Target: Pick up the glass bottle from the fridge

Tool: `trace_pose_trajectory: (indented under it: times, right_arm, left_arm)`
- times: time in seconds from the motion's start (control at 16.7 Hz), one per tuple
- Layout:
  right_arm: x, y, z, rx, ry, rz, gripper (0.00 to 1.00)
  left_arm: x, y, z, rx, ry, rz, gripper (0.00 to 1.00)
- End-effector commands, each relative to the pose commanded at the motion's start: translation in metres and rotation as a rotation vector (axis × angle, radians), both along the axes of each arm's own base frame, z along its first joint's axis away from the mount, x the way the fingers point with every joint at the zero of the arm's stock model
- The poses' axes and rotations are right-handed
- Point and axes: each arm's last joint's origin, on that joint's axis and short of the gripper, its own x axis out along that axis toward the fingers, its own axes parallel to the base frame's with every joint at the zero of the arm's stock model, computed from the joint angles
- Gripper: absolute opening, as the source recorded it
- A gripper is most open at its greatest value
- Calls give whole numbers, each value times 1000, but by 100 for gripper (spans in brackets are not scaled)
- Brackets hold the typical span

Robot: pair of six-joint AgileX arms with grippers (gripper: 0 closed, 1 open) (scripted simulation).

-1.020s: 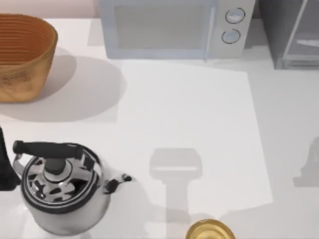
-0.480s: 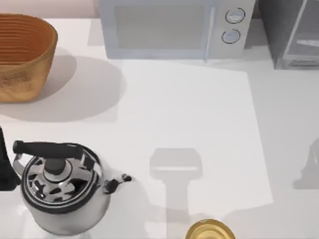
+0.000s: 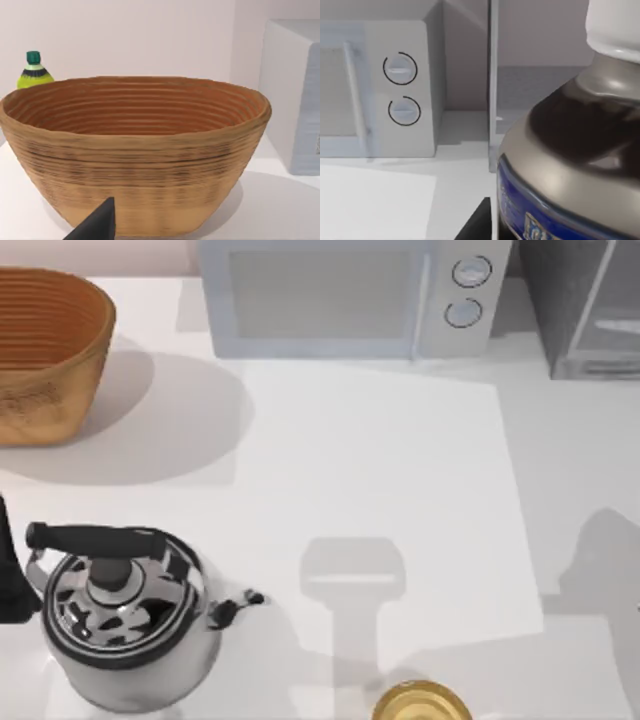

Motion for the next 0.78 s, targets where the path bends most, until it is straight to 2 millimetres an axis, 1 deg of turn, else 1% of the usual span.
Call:
trace_pose_trajectory:
  times: [0.18, 0.42, 0.6, 0.78]
  right_arm:
    - [-7, 28, -3, -13, 12, -2, 0]
    - [-26, 57, -5, -17, -1, 0, 0]
    - [-39, 71, -6, -10, -17, 1, 0]
    - [-47, 77, -6, -5, -25, 2, 0]
  left_arm:
    - [0, 0, 0, 0, 0, 0, 100]
    - [0, 0, 0, 0, 0, 0, 100]
    - [0, 0, 0, 0, 0, 0, 100]
    - [0, 0, 0, 0, 0, 0, 100]
